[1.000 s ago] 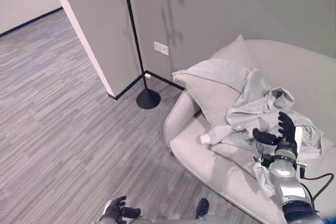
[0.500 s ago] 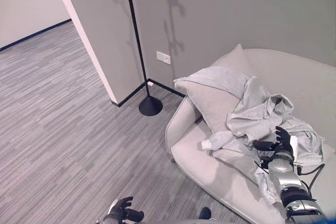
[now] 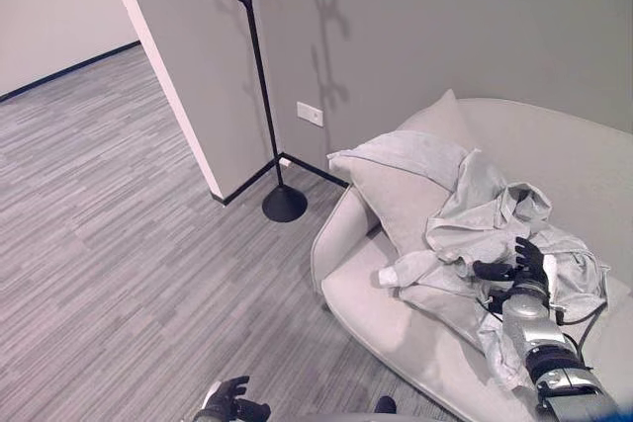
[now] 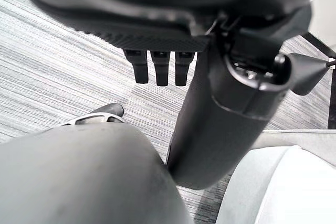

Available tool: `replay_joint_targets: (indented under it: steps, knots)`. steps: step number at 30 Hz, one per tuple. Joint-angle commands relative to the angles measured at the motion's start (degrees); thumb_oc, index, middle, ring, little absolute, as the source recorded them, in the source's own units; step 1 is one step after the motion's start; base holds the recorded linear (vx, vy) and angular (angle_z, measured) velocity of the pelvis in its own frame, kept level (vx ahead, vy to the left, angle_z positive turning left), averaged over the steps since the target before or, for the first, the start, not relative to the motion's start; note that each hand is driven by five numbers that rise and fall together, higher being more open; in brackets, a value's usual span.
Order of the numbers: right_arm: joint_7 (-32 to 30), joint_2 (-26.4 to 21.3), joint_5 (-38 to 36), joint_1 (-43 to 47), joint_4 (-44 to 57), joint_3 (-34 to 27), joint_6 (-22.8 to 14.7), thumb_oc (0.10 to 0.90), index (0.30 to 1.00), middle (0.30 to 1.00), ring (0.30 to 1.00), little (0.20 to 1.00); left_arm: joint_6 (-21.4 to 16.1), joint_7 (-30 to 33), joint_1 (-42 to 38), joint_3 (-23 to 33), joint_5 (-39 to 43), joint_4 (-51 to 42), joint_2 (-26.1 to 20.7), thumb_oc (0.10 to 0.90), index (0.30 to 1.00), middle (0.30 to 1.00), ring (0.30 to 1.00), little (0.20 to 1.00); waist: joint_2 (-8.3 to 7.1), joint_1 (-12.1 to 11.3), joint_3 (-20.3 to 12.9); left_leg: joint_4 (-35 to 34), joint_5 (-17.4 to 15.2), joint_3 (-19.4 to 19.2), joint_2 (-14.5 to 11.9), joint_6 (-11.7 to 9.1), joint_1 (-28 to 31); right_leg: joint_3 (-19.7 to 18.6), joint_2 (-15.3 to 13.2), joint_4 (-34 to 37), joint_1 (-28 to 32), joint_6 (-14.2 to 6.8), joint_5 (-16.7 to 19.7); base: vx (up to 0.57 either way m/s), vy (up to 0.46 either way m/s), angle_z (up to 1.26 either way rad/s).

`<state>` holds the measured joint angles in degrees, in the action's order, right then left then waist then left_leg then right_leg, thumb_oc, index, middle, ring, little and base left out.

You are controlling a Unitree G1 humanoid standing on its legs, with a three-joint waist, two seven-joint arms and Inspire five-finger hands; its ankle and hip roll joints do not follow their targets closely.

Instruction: Hang the clothes on the sofa on the clothes rack.

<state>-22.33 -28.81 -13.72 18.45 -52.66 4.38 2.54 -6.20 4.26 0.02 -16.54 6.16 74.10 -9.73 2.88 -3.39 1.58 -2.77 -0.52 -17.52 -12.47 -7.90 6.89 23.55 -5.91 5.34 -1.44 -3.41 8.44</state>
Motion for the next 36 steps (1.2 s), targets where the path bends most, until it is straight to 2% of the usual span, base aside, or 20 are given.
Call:
replay_joint_targets:
  steps: [1, 4, 6, 7, 9, 11, 13, 15, 20, 26, 29, 33, 35, 36]
  knots:
    - [1.9, -2.1, -4.6, 14.0, -8.8, 0.4, -5.4, 0.8, 0.9, 0.9, 0.9, 0.9, -0.4, -1.0, -0.7, -5.8, -1.4, 2.9, -0.1, 0.8, 0.9, 0.9, 0.9, 0.9, -2.13, -2.0, 2.2, -2.2, 5.4, 5.0, -4.0, -2.4, -3.0, -2.4, -1.6, -0.3, 5.6, -4.4, -6.2, 0.01, 0.007, 0.15]
    - [3.0, -2.5, -6.8, 17.7, -13.0, 1.6, -5.6, 0.8, 0.9, 0.9, 0.9, 0.9, -0.5, -1.2, -1.0, -6.2, -0.6, 2.8, -0.5, 0.8, 0.9, 0.9, 0.9, 0.9, -2.11, -2.4, 2.8, -2.2, 5.6, 5.5, -3.8, -2.4, -4.0, -2.3, -1.8, -0.3, 4.6, -4.5, -5.9, -0.03, 0.01, 0.1]
    - [5.3, -2.6, -8.0, 22.9, -21.1, 4.5, -4.8, 0.8, 0.9, 0.9, 0.9, 0.9, -0.7, -1.3, -1.7, -7.0, 0.5, 2.8, -0.7, 0.8, 0.9, 0.9, 0.9, 0.9, -2.17, -3.1, 3.5, -2.2, 6.1, 6.5, -3.4, -2.3, -6.0, -2.1, -1.9, -0.3, 3.0, -4.7, -5.3, -0.08, 0.016, 0.09]
    - [5.4, -2.6, -8.1, 23.2, -21.4, 4.6, -4.9, 0.8, 0.9, 0.9, 0.9, 0.9, -0.7, -1.3, -1.8, -7.0, 0.5, 2.8, -0.7, 0.8, 0.9, 0.9, 0.9, 0.9, -2.16, -3.0, 3.4, -2.2, 6.1, 6.5, -3.4, -2.3, -6.2, -2.0, -2.0, -0.3, 2.8, -4.7, -5.3, -0.09, 0.021, 0.16]
    - [9.2, -2.4, -8.8, 28.4, -32.8, 7.5, -2.6, 0.8, 0.9, 0.9, 0.9, 0.9, -1.2, -1.4, -3.0, -8.7, 1.8, 1.5, -1.1, 0.8, 0.9, 0.9, 0.9, 0.9, -1.83, -4.5, 4.8, -2.2, 6.5, 7.9, -3.0, -2.2, -8.5, -1.3, -2.2, -0.3, 1.2, -4.8, -4.9, -0.09, 0.017, 0.22]
    - [10.0, -2.3, -8.7, 29.1, -34.8, 7.9, -2.1, 0.8, 0.9, 0.9, 0.9, 0.9, -1.4, -1.5, -3.5, -9.1, 2.0, 1.1, -1.3, 0.8, 0.9, 0.9, 0.9, 0.9, -1.71, -4.9, 5.2, -2.2, 6.7, 8.2, -2.8, -2.1, -9.2, -1.1, -2.4, -0.3, 0.7, -4.8, -4.7, -0.07, 0.005, 0.15]
    - [13.1, -2.4, -9.7, 30.4, -38.1, 8.8, -0.9, 0.4, 0.3, 0.3, 0.3, 0.3, -1.7, -1.9, -4.5, -10.0, 1.9, 0.1, -1.9, 0.8, 0.9, 0.9, 0.9, 0.9, -1.37, -5.7, 6.3, -2.2, 7.3, 9.1, -2.5, -2.0, -11.1, -0.7, -2.7, -0.3, -0.9, -4.8, -4.3, -0.12, 0.017, 0.12]
    - [15.2, -2.5, -10.0, 30.5, -38.9, 9.5, -0.3, 0.4, 0.3, 0.3, 0.3, 0.3, -2.0, -2.6, -4.9, -10.7, 1.2, -0.4, -2.3, 0.8, 0.9, 0.9, 0.9, 0.9, -0.98, -6.1, 7.0, -2.2, 7.8, 9.8, -2.2, -2.0, -12.5, -0.4, -3.1, -0.3, -1.9, -4.9, -4.0, -0.08, 0.026, 0.25]
    - [16.0, -1.0, -10.7, 27.8, -37.8, 9.0, -1.2, 0.4, 0.3, 0.3, 0.3, 0.3, -2.0, -2.8, -4.8, -10.0, 1.1, -0.2, -2.2, 0.8, 0.9, 0.9, 0.9, 0.9, -0.66, -5.9, 7.2, -2.2, 7.5, 9.9, -1.9, -1.7, -12.4, -0.5, -3.5, -0.3, -1.5, -4.9, -4.1, -0.01, 0.01, 0.06]
    - [16.0, 0.3, -14.9, 21.7, -29.2, 7.1, -3.8, 0.4, 0.3, 0.3, 0.3, 0.3, -1.9, -2.0, -4.8, -7.8, -0.2, 1.6, -2.2, 0.8, 0.9, 0.9, 0.9, 0.9, -1.61, -3.7, 6.5, -2.2, 6.5, 9.0, -1.5, -1.4, -10.5, -1.8, -3.9, -0.3, -0.5, -5.0, -4.1, 0.01, 0.007, -0.03]
    - [15.7, -0.8, -15.7, 18.0, -18.2, 6.9, -5.0, 0.4, 0.3, 0.3, 0.3, 0.3, -1.8, -1.8, -4.2, -6.0, 0.1, 1.5, -2.2, 0.8, 0.9, 0.9, 0.9, 0.9, -2.1, -2.1, 6.0, -2.2, 5.6, 8.1, -1.4, -1.4, -8.9, -2.8, -3.9, -0.3, 0.3, -5.1, -4.1, 0.01, 0.024, -0.09]
    - [14.5, -6.5, -15.2, 5.9, 12.9, 2.0, -7.7, 0.4, 0.3, 0.3, 0.3, 0.3, -1.8, -1.8, -3.5, -1.0, 3.3, -2.6, -2.6, 0.8, 0.9, 0.9, 0.9, 0.9, -2.53, 0.0, 5.1, -2.2, 4.9, 6.9, -1.1, -1.5, -6.9, -3.8, -4.0, -0.3, 1.3, -5.3, -4.6, 0.0, 0.031, -0.23]
    - [15.1, -8.9, -15.6, 0.5, 23.4, -1.3, -9.6, 0.4, 0.3, 0.3, 0.3, 0.3, -2.2, -1.7, -3.7, 0.9, 5.1, -5.3, -2.8, 0.8, 0.9, 0.9, 0.9, 0.9, -2.59, 0.6, 4.6, -2.2, 4.4, 6.5, -1.0, -1.6, -5.8, -3.9, -3.9, -0.3, 2.1, -5.5, -5.0, 0.02, 0.005, -0.18]
    - [16.3, -11.1, -14.9, -3.8, 33.7, -3.9, -10.8, 0.4, 0.3, 0.3, 0.3, 0.3, -2.9, -1.7, -3.6, 1.9, 6.5, -10.3, -3.6, 0.8, 0.9, 0.9, 0.9, 0.9, -2.77, 1.1, 4.0, -2.2, 4.1, 6.1, -1.1, -1.6, -4.8, -4.0, -4.0, -0.4, 2.8, -5.6, -5.2, 0.01, -0.004, -0.15]
